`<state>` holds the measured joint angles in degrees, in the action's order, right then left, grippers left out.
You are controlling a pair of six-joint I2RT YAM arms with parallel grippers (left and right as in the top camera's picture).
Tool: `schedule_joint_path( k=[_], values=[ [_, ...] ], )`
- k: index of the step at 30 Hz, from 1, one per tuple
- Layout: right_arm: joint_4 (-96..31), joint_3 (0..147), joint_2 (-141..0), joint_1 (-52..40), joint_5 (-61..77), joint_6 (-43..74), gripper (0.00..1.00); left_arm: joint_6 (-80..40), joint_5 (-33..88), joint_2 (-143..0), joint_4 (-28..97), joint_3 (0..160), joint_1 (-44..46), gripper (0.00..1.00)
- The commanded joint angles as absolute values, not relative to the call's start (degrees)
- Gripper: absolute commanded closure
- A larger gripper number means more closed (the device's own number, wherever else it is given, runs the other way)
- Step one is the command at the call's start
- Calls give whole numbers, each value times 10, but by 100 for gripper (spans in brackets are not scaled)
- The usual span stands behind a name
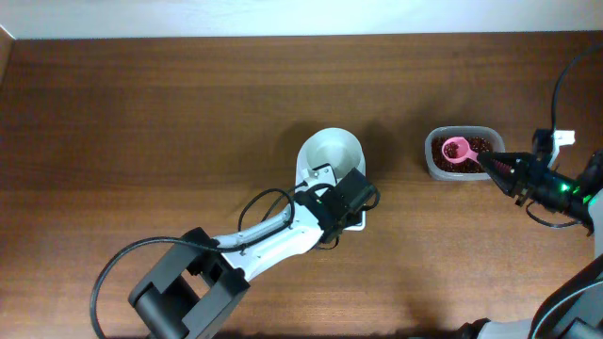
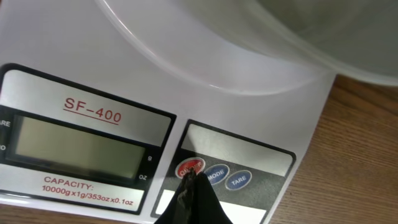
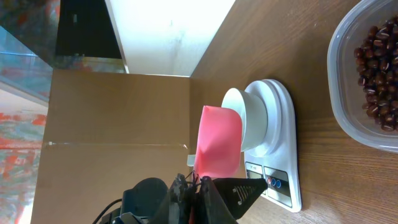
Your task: Scoop and weigh 50g on scale
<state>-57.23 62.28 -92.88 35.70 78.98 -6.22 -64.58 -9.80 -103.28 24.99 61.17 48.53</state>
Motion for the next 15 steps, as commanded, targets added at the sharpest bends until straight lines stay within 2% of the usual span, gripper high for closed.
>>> schedule_joint_path(
  k=[1,15],
  values=[
    [-573,633,-932,361,804,-73,96,-653,-96,-1043,249,610,481,100],
    [-573,633,-932,361,804,-73,96,-653,-74,-1060,234,610,465,100]
  ],
)
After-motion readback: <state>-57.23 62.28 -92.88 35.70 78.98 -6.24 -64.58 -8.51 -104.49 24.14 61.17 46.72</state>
